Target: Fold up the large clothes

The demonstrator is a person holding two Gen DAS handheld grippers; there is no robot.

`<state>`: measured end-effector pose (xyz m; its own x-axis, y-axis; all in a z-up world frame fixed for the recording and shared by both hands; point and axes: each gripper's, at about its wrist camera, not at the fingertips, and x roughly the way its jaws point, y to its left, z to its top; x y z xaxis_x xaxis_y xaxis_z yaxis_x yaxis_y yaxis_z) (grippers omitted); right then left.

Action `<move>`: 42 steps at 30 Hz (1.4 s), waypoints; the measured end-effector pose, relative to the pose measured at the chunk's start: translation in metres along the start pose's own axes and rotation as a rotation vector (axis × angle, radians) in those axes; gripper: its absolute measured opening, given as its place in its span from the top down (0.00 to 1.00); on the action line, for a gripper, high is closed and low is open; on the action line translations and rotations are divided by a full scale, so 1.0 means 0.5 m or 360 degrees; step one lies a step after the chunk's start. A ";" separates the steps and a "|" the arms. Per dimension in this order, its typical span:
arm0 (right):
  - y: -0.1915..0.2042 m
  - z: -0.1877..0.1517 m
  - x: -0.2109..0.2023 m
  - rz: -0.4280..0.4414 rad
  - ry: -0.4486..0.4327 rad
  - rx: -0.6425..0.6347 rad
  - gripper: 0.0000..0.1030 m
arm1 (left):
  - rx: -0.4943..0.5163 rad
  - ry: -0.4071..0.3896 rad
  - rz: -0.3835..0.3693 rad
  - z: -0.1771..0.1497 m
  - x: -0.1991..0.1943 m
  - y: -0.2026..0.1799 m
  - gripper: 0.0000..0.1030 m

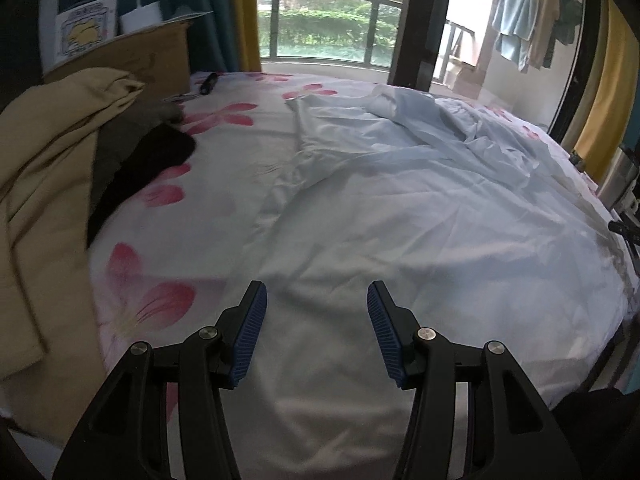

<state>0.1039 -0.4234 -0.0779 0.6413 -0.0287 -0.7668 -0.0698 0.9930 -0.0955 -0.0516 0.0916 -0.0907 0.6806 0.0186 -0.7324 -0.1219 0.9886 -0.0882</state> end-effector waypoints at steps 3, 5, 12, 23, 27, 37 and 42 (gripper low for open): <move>-0.025 -0.019 0.003 -0.0025 0.0020 0.0043 0.51 | -0.0029 -0.0009 0.0022 -0.013 -0.019 0.017 0.46; -0.040 -0.030 0.007 -0.0038 0.0036 0.0061 0.49 | -0.0038 -0.0010 0.0043 -0.020 -0.026 0.025 0.46; -0.052 -0.052 0.009 0.0048 0.0031 0.0112 0.45 | -0.0050 0.0026 0.0056 -0.044 -0.040 0.045 0.40; 0.030 -0.090 -0.032 0.0263 -0.0050 -0.0049 0.94 | 0.0111 0.0075 0.0110 -0.065 -0.046 0.017 0.32; 0.048 -0.097 -0.049 0.0331 -0.0045 -0.0064 0.96 | 0.0056 0.0067 0.0140 -0.062 -0.047 0.028 0.32; 0.028 -0.086 -0.071 0.0217 -0.0037 -0.0084 0.86 | 0.0028 0.0029 0.0187 -0.070 -0.047 0.028 0.32; 0.008 -0.096 -0.037 0.0248 0.0046 -0.0003 0.38 | 0.0113 0.0048 0.0115 -0.075 -0.050 0.008 0.33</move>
<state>0.0551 -0.4246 -0.0948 0.6003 0.1221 -0.7904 -0.1678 0.9855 0.0248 -0.0960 0.0894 -0.0980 0.6498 0.0868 -0.7551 -0.1176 0.9930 0.0129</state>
